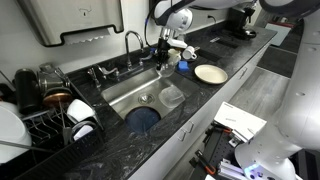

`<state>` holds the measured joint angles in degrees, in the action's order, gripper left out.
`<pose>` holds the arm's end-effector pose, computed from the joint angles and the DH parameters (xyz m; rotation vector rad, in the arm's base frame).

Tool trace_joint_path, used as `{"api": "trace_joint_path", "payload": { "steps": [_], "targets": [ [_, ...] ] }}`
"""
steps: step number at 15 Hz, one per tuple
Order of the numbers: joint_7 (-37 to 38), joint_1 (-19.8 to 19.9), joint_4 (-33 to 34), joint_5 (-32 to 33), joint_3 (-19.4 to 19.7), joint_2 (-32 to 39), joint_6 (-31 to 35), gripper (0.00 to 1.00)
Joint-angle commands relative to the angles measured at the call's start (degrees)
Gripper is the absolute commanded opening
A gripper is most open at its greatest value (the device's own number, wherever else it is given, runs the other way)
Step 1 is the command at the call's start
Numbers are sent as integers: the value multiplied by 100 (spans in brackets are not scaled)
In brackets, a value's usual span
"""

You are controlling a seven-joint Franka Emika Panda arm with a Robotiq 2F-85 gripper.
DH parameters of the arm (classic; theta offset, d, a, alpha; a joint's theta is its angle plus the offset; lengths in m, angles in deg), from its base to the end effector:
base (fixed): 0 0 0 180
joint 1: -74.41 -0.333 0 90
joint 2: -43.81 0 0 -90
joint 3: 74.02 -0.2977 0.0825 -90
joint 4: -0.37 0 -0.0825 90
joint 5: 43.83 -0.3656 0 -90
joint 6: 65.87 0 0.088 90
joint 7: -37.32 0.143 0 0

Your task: Put the glass cup on the white plate.

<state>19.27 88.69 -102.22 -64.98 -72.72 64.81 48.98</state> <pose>0.5896 -0.1290 0.2981 -2.7902 0.1931 0.0746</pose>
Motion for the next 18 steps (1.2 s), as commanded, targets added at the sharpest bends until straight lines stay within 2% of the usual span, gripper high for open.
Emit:
{"api": "trace_joint_path", "payload": {
  "steps": [1, 6, 9, 13, 18],
  "targets": [
    [342, 255, 941, -198, 258, 480, -738, 1],
    [585, 757, 1499, -450, 568, 811, -1090, 1],
    [469, 1086, 1560, -722, 628, 818, -1118, 1],
    [-307, 1323, 1433, -849, 587, 661, -1009, 1],
    [-1749, 1413, 1385, -447, 570, 581, -1270, 1]
  ]
}}
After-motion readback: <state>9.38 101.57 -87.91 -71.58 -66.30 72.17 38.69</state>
